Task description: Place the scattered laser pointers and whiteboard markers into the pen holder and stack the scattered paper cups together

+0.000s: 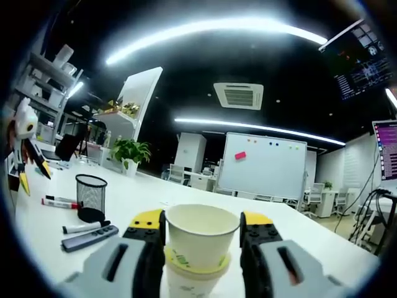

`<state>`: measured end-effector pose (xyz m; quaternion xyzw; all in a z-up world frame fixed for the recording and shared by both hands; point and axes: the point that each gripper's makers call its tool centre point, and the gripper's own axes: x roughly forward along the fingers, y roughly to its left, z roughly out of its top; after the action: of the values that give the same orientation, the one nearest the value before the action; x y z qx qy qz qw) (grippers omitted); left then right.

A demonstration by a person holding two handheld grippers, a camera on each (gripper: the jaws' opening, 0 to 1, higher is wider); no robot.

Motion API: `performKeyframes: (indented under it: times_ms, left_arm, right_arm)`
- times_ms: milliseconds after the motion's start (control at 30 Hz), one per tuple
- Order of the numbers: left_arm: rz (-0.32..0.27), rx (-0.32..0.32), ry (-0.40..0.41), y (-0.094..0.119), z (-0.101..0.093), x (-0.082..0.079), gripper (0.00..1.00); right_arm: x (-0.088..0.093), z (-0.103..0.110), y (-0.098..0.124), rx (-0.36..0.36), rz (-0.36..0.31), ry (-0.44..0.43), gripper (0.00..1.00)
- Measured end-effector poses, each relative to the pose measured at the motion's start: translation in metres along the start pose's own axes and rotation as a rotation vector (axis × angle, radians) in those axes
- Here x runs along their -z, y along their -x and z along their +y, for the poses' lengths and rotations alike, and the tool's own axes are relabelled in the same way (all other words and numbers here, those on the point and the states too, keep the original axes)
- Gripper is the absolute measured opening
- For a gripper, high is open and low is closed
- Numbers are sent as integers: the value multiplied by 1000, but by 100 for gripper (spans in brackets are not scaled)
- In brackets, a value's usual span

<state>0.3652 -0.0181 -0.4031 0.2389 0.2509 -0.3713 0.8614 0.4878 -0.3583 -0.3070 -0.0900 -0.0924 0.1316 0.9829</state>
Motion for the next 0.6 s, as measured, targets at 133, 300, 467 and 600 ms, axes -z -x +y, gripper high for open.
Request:
performKeyframes:
  times_ms: [133,300,467,600]
  left_arm:
    - [-1,-1,-1,0,0,0,63]
    - [-1,0,1,0,0,1,63]
    - [4,-3,10,-1,1,3,63]
    - [2,-2,13,-1,0,3,63]
  right_arm:
    - [1,1,-1,-3,6,1,47]
    - [4,3,-1,-3,16,-2,48]
    - [9,5,-1,-5,27,-4,48]
    - [15,6,-1,-7,49,3,48]
